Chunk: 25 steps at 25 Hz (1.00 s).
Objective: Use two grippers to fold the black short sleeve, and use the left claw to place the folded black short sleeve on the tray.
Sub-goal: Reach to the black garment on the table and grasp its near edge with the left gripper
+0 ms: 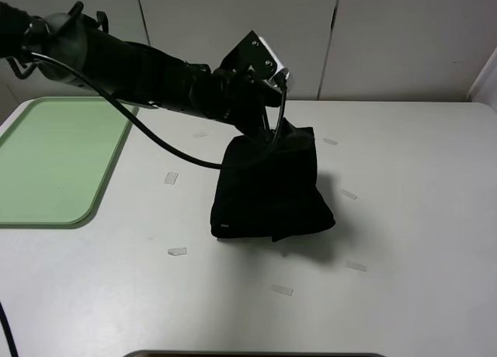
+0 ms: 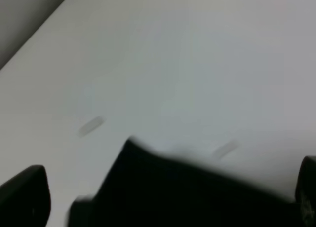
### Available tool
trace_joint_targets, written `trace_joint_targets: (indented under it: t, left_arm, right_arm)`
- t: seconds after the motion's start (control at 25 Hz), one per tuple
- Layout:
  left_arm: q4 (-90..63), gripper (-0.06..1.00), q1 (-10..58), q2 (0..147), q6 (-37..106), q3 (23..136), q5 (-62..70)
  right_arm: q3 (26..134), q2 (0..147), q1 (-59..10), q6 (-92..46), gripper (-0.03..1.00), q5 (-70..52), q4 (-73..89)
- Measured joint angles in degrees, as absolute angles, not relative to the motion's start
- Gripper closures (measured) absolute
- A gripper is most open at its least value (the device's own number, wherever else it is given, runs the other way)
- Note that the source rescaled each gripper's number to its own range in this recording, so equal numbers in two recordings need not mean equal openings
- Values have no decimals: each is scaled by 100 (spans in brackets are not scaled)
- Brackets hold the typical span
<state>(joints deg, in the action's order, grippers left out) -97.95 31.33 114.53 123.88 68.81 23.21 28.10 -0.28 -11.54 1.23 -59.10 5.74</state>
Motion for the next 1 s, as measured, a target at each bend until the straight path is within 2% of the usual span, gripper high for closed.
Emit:
trace_joint_targets:
  t: [0.4,0.68,1.0]
  left_arm:
    - [-9839,-6,2841,10670,12384,5427,1330]
    - [-9876,-6,2819,10671,12384,5373,720]
    - [-9880,-6,2463,10671,12505,5576,622]
  right_arm:
    - [2810,-28,-1154,123,-3,-5910,574]
    - [2810,-28,-1154,123,-3,-5910,574]
    - [2810,-28,-1154,123,-3,-5910,574]
